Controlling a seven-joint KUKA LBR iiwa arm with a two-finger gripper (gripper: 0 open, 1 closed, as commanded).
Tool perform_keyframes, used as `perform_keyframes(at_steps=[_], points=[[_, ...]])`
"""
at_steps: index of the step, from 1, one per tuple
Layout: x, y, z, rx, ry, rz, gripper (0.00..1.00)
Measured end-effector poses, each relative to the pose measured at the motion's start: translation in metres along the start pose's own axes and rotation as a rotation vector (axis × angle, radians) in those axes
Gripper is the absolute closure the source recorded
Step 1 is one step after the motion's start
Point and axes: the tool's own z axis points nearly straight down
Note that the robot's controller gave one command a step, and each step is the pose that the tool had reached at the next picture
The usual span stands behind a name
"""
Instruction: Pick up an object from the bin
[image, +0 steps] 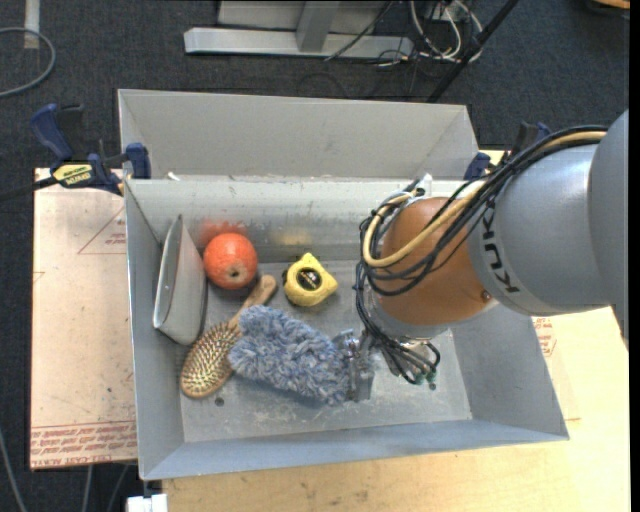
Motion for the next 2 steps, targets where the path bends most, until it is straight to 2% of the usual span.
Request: perform_keyframes(at_steps=[1, 2], points=[[-0.008, -0.013, -0.022, 0.003, -0.02, 0.029, 1.0], [-0.019, 0.012, -0.167, 0.0, -0.007, 0.1, 1.0]])
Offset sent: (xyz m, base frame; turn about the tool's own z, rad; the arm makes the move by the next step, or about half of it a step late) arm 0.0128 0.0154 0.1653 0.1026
